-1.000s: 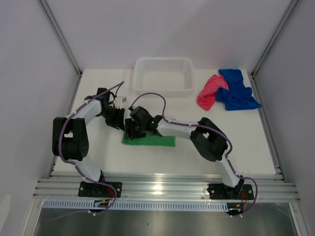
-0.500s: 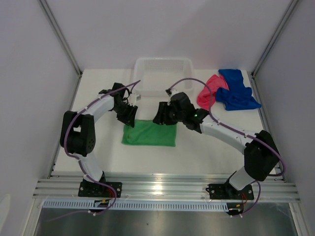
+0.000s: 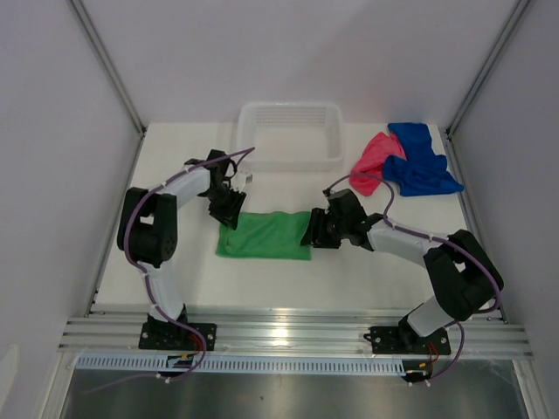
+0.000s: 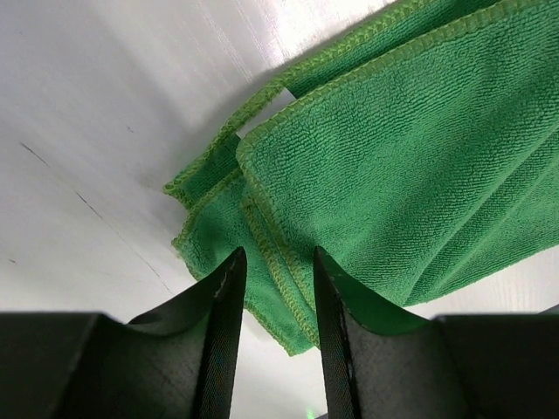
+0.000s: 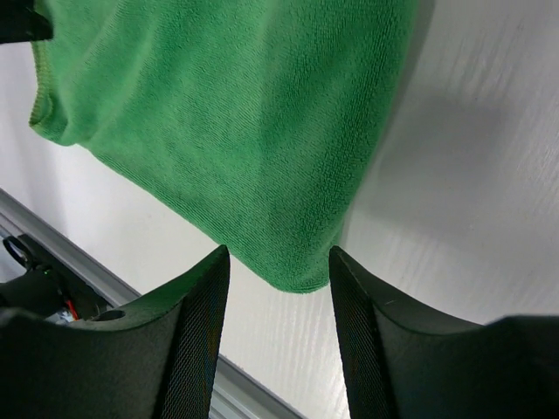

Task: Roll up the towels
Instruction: Fold the towel

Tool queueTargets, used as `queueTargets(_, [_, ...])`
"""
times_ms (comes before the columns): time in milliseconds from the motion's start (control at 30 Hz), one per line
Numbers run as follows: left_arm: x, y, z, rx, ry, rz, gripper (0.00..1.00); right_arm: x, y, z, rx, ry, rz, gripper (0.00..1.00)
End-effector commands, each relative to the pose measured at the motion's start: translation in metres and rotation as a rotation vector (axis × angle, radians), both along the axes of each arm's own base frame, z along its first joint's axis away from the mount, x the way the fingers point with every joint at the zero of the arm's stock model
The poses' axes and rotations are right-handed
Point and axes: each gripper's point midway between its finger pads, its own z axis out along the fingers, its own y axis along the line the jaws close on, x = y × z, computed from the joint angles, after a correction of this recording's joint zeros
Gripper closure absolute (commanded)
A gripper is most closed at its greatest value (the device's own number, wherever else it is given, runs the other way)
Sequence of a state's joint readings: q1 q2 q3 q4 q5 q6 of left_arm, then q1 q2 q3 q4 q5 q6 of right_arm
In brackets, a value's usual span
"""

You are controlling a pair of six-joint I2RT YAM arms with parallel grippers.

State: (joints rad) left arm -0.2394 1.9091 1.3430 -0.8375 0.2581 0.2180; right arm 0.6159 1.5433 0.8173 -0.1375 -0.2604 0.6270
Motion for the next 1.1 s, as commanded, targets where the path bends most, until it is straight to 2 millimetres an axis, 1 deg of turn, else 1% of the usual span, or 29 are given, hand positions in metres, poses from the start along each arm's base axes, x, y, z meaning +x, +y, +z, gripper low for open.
queueTargets(0, [0.004, -0.004, 0.001, 0.003, 0.007, 0.005, 0.60, 0.012, 0.008, 0.007, 0.058, -0.034, 0.009, 0.48])
queueTargets(100, [0.002, -0.009, 0.003, -0.028, 0.025, -0.001, 0.60, 0.011, 0.007, 0.000, 0.061, -0.020, 0.007, 0.48])
queueTargets(200, [-0.001, -0.014, 0.005, -0.055, 0.047, -0.006, 0.64, 0.006, 0.006, -0.012, 0.050, 0.014, 0.008, 0.48])
queueTargets(267, [0.000, -0.016, 0.008, -0.066, 0.049, -0.007, 0.69, 0.002, 0.003, -0.020, 0.041, 0.033, 0.005, 0.48])
queueTargets(300, [-0.001, -0.017, 0.007, -0.067, 0.055, -0.007, 0.70, 0.001, 0.002, -0.022, 0.040, 0.037, 0.002, 0.48])
queueTargets(367, [-0.001, -0.017, 0.007, -0.067, 0.055, -0.009, 0.75, -0.002, 0.000, -0.027, 0.034, 0.045, 0.002, 0.48])
queueTargets(433, [0.001, -0.017, 0.008, -0.070, 0.049, -0.009, 0.76, -0.003, -0.001, -0.030, 0.032, 0.051, 0.001, 0.48])
queueTargets(500, [0.000, -0.017, 0.007, -0.067, 0.054, -0.012, 0.75, -0.006, -0.001, -0.033, 0.029, 0.064, 0.003, 0.47])
queueTargets(533, [0.001, -0.017, 0.008, -0.065, 0.057, -0.010, 0.66, -0.006, -0.002, -0.034, 0.029, 0.066, 0.002, 0.46])
queueTargets(600, [0.002, -0.015, 0.006, -0.051, 0.061, -0.009, 0.60, -0.007, -0.002, -0.034, 0.025, 0.066, 0.000, 0.46])
queueTargets(633, [0.007, -0.015, 0.008, -0.046, 0.049, -0.013, 0.59, -0.006, -0.002, -0.033, 0.029, 0.064, -0.005, 0.46])
queueTargets(667, [0.004, -0.013, 0.005, -0.036, 0.073, -0.016, 0.60, -0.007, -0.002, -0.033, 0.029, 0.065, -0.004, 0.46])
queueTargets(700, [0.006, -0.014, 0.006, -0.034, 0.076, -0.026, 0.61, -0.007, -0.001, -0.032, 0.030, 0.063, -0.005, 0.46])
queueTargets(733, [0.004, -0.013, 0.005, -0.032, 0.091, -0.027, 0.65, -0.010, 0.000, -0.033, 0.029, 0.067, 0.001, 0.46])
queueTargets(800, [-0.004, -0.014, 0.004, -0.034, 0.130, -0.039, 0.70, -0.012, 0.002, -0.034, 0.027, 0.069, 0.006, 0.46])
queueTargets(833, [-0.007, -0.014, 0.004, -0.037, 0.137, -0.046, 0.75, -0.014, 0.003, -0.036, 0.022, 0.073, 0.009, 0.47])
queueTargets(867, [-0.010, -0.014, 0.004, -0.039, 0.144, -0.049, 0.77, -0.017, 0.002, -0.039, 0.014, 0.079, 0.005, 0.47])
queueTargets(900, [-0.014, -0.013, 0.003, -0.039, 0.154, -0.048, 0.79, -0.014, 0.005, -0.037, 0.031, 0.061, 0.004, 0.47])
queueTargets(933, [-0.014, -0.014, 0.003, -0.038, 0.151, -0.048, 0.83, -0.013, 0.006, -0.038, 0.038, 0.059, 0.001, 0.47])
queueTargets(967, [-0.015, -0.013, 0.003, -0.036, 0.150, -0.050, 0.88, -0.016, 0.004, -0.043, 0.035, 0.071, -0.003, 0.47])
queueTargets(1033, [-0.015, -0.013, 0.003, -0.038, 0.140, -0.044, 0.99, -0.017, 0.006, -0.044, 0.044, 0.073, -0.002, 0.47])
queueTargets(1067, [-0.015, -0.014, 0.004, -0.045, 0.134, -0.044, 0.99, -0.018, 0.005, -0.048, 0.039, 0.084, -0.002, 0.47])
